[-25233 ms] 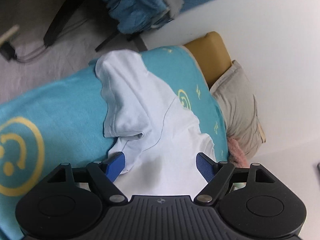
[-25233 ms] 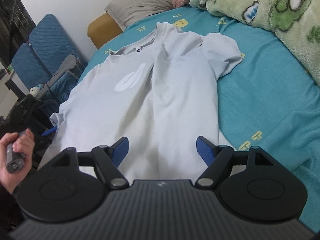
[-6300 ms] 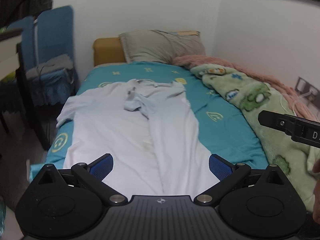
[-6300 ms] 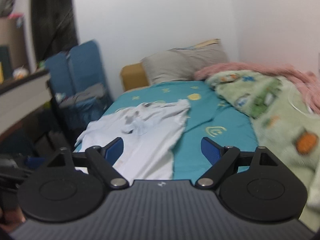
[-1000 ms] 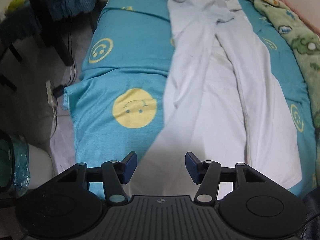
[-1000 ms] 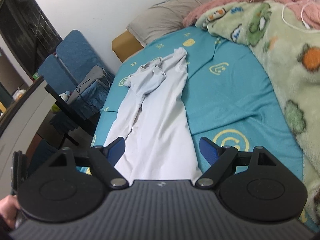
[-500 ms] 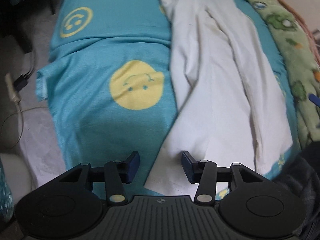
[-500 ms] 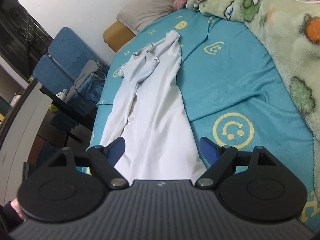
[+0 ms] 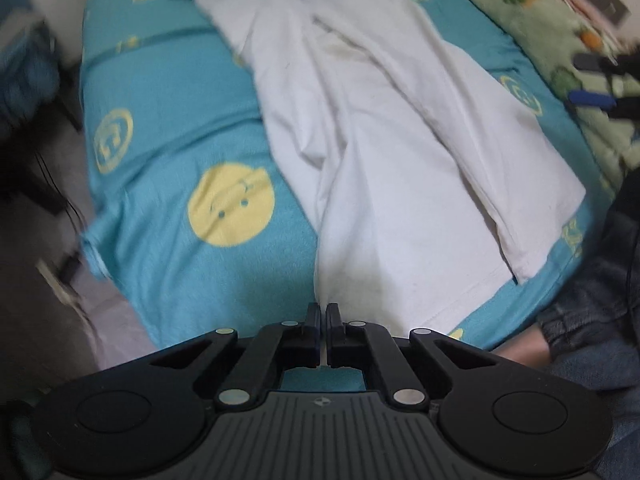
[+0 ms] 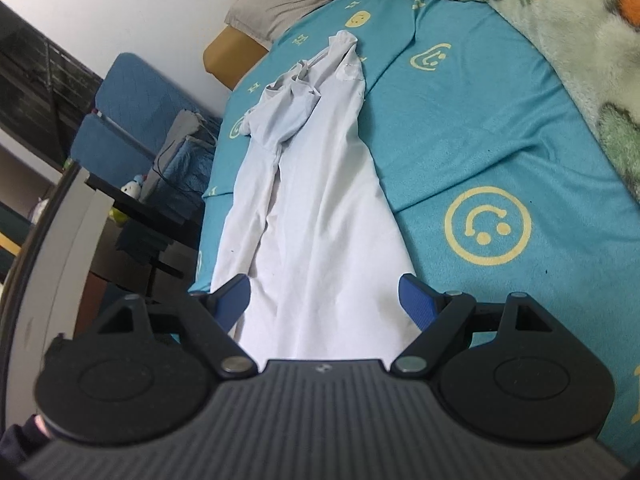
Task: Fold clothes
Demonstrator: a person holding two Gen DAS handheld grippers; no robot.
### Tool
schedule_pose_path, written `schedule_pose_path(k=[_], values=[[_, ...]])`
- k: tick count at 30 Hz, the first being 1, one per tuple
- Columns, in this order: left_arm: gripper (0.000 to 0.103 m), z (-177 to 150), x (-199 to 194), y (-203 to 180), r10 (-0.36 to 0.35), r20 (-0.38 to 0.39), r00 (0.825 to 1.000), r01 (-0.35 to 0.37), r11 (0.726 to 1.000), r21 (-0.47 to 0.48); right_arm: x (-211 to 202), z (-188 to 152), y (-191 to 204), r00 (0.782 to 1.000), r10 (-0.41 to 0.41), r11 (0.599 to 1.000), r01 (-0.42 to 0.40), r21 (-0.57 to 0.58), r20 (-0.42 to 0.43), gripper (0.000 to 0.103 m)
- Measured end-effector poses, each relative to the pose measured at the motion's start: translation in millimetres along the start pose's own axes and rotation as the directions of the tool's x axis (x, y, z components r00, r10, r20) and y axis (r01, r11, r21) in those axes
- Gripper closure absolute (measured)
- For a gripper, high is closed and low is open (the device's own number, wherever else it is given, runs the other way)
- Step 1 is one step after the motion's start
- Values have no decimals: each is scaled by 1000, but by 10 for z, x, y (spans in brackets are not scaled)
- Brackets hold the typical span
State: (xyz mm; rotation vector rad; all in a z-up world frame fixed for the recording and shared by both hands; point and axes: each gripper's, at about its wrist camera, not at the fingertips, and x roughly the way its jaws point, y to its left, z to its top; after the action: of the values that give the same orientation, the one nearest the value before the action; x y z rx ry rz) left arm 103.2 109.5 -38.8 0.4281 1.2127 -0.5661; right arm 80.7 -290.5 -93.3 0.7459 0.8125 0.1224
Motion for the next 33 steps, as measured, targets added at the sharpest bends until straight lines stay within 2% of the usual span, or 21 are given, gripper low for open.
schedule_pose_path(k=[3,5,8,14,19,23,26,29,30,31,32,33], values=[[101,35,-296,-375,105,46,993,-110,987,115,-27,-4,-19,1000,2,1000,-2,10,7,20],[101,101,-437,-620,141,72,987,-149,981,123,-30,0,-26,1000,-5,1000,5,6,14,20],[101,151,-597,-1058,212,144,967,-235,957,170,-17,7,-50,1000,-18,1000,18,6,16,20],[101,302,-602,-1671,209,200,957,-247,950,188,29,14,-123,999,-40,999,40,23,4,20],[102,404,-376,-1818,181,184,966,-213,962,173,65,19,-180,998,-58,998,58,36,-6,20],[101,462,-241,-1848,132,185,974,-162,974,160,65,18,-192,998,-61,998,61,36,-4,20],[98,487,17,-1889,55,140,989,-73,988,133,82,14,-198,998,-62,997,63,34,-13,20],[87,493,206,-1750,-65,91,994,65,998,6,102,7,-224,997,-63,997,65,40,-33,20],[78,494,268,-1703,-107,78,991,110,993,-38,104,4,-244,997,-65,997,67,46,-42,20],[70,485,261,-1594,-120,97,988,129,987,-91,106,0,-265,996,-68,996,70,52,-49,20],[56,475,254,-1485,-132,116,984,148,978,-144,107,-4,-287,996,-70,995,74,61,-55,20],[49,455,230,-1351,-130,142,981,157,968,-195,110,-8,-310,996,-70,995,74,72,-60,20]])
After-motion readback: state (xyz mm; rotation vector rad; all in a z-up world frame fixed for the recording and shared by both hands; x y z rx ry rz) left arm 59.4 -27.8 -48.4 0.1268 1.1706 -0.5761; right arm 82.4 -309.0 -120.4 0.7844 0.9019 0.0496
